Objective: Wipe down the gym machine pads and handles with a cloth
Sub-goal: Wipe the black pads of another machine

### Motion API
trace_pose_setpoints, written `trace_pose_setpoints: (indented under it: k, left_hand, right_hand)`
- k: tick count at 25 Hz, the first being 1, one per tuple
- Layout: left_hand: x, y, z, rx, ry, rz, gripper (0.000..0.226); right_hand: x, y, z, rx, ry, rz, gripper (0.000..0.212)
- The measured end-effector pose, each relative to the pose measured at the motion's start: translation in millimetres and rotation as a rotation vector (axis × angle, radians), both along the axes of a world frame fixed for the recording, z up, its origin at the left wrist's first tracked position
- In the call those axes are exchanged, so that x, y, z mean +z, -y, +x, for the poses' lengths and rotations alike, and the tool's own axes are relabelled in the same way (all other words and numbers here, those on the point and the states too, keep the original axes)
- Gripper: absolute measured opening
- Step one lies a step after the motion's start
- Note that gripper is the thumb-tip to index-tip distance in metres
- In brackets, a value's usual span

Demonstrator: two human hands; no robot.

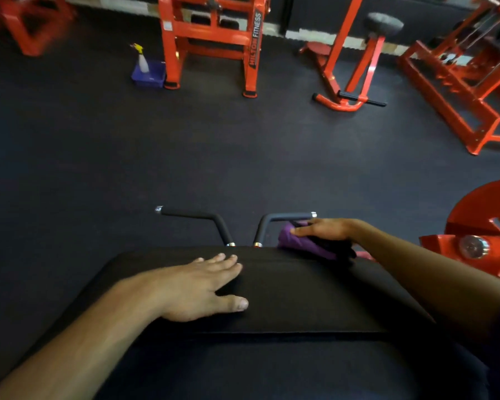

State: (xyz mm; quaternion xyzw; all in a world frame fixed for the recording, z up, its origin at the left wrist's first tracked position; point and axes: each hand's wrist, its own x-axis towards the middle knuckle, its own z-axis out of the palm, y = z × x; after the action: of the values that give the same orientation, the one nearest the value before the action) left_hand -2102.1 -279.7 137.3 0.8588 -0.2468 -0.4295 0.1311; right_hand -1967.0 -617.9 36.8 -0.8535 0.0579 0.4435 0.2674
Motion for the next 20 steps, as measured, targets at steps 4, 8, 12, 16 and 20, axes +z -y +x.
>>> trace_pose_setpoints:
  k: [4,8,12,16,20]
  left_hand:
    - [8,-56,-52,0.194,0.069,-0.003,0.08]
    - [8,-62,-59,0.266,0.11,-0.053,0.079]
    - [5,-62,-51,0.246,0.096,-0.042,0.087]
    - [2,-62,-55,0.247,0.089,-0.027,0.078]
    - [1,-63,-55,0.244,0.077,-0.02,0.075]
  right_hand:
    - [-31,-66,21,0.129,-0.052,-0.03,0.078]
    - [-17,-143,12,0.204,0.001,0.052,0.053]
    - [-3,-174,0,0.228,0.058,0.14,0.041]
    - [6,-109,-7,0.198,0.064,0.086,0.064]
    - [16,-56,-16,0.121,-0.003,-0.039,0.058]
